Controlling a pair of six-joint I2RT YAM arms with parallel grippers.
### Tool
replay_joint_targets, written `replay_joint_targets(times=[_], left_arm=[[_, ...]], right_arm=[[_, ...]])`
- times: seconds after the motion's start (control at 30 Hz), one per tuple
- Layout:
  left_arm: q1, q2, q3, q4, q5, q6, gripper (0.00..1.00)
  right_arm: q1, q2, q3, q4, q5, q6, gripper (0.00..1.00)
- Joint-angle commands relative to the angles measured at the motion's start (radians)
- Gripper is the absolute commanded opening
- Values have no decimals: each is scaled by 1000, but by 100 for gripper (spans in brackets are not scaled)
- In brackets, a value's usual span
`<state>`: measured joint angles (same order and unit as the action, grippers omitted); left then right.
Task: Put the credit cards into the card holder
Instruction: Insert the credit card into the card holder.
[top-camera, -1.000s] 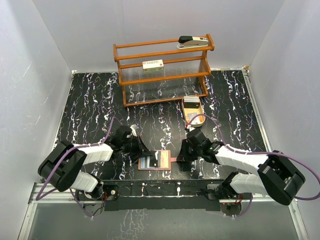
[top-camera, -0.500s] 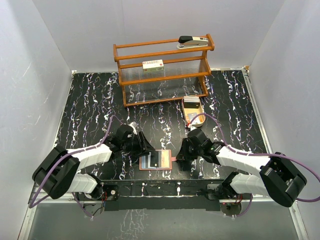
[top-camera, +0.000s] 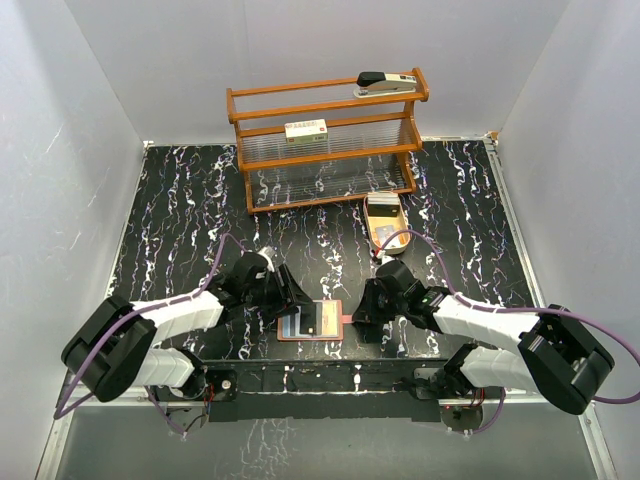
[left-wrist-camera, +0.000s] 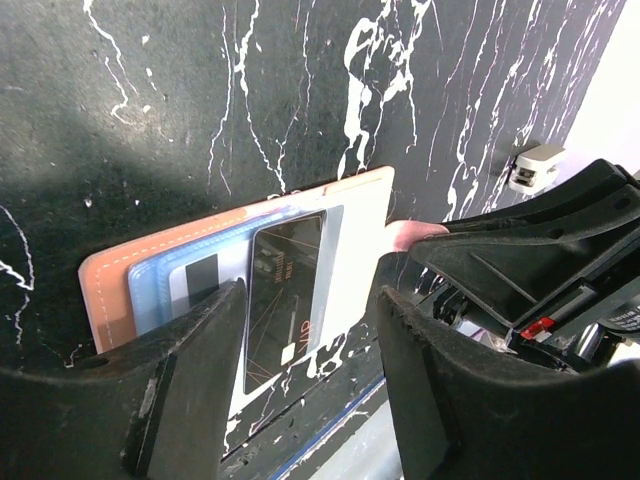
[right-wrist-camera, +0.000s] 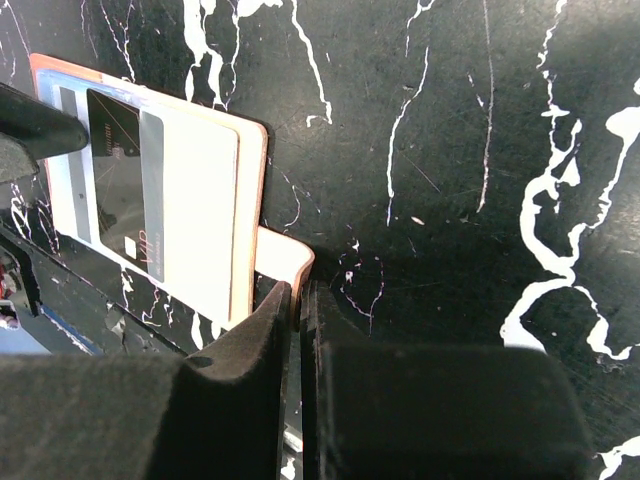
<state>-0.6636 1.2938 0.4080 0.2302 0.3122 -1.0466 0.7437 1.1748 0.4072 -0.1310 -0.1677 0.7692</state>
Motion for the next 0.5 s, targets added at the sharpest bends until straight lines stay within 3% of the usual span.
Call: replay_joint_targets(times=[0.0, 0.47], left_arm=[[-28, -2, -42, -1, -8, -38, 55], [-126, 95, -19, 125, -35, -98, 56]], right_arm=[[9, -21, -13, 60, -12, 20, 0], [17, -38, -19, 66, -2, 30, 0]])
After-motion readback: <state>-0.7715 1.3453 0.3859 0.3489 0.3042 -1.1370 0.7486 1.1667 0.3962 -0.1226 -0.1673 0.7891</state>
